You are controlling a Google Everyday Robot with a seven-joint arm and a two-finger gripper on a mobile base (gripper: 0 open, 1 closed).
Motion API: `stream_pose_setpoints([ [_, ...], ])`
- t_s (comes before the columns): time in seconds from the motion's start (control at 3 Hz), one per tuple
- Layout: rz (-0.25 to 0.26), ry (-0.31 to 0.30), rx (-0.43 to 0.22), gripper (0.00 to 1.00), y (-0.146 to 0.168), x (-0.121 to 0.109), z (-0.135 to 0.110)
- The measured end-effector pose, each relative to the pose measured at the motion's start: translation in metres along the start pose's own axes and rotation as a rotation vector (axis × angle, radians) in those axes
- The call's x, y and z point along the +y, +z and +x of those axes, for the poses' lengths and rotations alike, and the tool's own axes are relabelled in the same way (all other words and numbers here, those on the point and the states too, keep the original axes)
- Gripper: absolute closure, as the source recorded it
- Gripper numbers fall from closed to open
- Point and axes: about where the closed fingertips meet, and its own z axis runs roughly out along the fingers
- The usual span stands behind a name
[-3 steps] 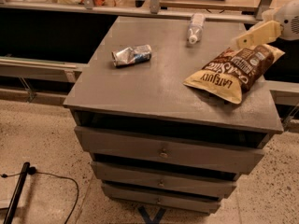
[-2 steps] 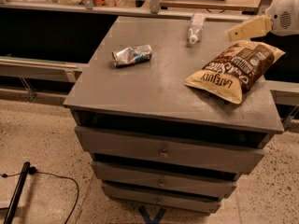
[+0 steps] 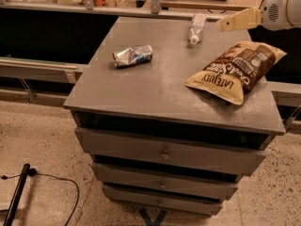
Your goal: Place blue plastic bottle upright
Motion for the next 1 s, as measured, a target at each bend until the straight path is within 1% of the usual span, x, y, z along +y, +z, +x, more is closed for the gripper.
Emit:
stream_pose_setpoints([
  [0.33,-0.001,0.001,-0.003,0.00,0.001,0.001,0.000],
  [0.67,-0.011,0.024,-0.055,0.00,0.024,0.020,-0.008],
  [1.0,0.011,0.037,-0.155,0.00,0.071,0.043,-0.026],
])
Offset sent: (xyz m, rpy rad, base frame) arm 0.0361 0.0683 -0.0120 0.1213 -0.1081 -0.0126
